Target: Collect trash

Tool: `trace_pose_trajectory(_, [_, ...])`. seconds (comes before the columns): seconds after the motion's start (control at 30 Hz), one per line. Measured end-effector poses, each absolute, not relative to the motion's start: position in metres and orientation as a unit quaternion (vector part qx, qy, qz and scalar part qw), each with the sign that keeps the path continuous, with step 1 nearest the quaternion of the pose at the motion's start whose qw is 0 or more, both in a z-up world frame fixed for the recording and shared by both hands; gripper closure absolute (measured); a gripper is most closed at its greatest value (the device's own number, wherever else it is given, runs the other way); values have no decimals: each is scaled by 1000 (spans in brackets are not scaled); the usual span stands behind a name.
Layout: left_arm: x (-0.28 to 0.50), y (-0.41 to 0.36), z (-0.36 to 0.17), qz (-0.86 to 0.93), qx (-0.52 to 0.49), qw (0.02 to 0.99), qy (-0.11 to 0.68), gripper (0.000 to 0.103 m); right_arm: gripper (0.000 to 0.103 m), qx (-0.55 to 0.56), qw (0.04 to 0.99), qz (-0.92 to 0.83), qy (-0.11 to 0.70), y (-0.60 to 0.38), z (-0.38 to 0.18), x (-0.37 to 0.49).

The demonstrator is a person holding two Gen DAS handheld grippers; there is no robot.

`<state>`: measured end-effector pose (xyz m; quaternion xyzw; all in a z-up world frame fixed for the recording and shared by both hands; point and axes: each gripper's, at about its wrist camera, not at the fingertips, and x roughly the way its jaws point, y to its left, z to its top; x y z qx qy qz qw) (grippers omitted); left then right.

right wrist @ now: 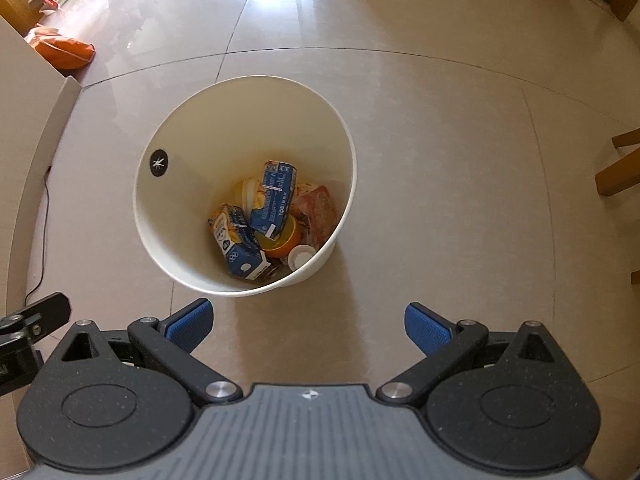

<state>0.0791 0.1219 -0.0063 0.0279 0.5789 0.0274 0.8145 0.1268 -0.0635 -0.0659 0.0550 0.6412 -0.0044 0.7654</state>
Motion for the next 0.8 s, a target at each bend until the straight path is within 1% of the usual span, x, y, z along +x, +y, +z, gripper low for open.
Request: trace_pose_trajectory(0.8, [81, 111, -4, 30, 40, 813, 579, 7, 0, 77, 765, 1, 639, -70, -62, 125])
